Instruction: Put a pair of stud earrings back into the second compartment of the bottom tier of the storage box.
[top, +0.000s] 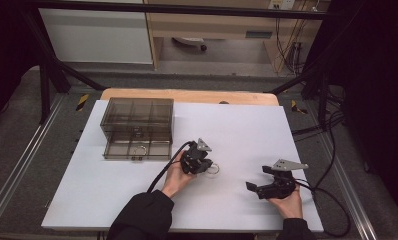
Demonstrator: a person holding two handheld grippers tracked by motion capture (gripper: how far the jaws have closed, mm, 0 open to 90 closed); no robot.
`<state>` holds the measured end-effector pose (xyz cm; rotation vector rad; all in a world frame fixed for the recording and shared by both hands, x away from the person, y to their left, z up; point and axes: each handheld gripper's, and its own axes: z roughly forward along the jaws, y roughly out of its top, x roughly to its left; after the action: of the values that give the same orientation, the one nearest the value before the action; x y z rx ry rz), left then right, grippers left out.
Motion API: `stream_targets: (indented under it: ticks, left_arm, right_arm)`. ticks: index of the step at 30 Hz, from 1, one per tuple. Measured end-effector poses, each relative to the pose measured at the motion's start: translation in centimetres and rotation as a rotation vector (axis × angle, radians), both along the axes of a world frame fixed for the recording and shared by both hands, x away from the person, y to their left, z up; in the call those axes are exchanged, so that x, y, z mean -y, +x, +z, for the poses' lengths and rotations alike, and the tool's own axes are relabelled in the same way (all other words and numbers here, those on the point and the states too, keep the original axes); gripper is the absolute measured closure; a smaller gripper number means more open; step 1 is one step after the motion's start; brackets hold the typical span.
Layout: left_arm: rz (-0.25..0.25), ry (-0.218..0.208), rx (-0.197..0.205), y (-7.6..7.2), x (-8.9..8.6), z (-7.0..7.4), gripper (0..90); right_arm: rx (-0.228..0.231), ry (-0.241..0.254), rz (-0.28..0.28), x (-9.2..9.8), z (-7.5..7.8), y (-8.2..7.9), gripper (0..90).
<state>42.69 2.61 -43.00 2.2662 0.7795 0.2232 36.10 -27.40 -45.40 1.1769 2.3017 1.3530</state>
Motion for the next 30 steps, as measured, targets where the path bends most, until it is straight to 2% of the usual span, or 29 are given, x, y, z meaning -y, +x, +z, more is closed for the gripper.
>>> stream_targets:
  ticks: [18, 30]
  left_arm:
    - [0.007, 0.001, 0.011, -1.3, -3.1, 1.5, 86.2]
    - [0.029, 0.003, 0.027, -2.1, -6.3, 2.6, 86.1]
  right_arm:
    - [-0.003, -0.001, -0.001, 0.0, 0.0, 0.0, 0.7]
    - [-0.002, -0.002, -0.002, 0.0, 0.0, 0.0, 0.7]
